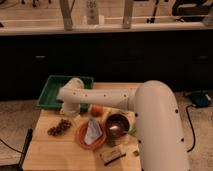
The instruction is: Place grapes in table surface
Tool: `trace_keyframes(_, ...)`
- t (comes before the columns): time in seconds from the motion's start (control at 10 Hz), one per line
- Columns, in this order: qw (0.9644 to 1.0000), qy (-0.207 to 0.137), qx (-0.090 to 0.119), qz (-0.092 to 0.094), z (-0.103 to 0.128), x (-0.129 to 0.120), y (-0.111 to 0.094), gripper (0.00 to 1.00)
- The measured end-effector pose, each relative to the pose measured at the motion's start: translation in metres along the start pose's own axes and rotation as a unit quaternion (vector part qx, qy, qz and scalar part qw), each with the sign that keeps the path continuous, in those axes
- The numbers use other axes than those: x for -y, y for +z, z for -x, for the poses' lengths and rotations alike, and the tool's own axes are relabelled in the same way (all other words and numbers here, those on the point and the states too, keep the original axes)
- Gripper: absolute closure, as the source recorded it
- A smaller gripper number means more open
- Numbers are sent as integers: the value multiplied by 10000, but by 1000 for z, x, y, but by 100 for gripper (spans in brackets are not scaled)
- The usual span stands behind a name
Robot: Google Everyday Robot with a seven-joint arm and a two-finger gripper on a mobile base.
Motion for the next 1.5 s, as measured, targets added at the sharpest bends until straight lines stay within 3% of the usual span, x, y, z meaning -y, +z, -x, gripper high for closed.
trace_keyframes(1.5, 10000, -32, 68, 36, 0, -1, -2, 20)
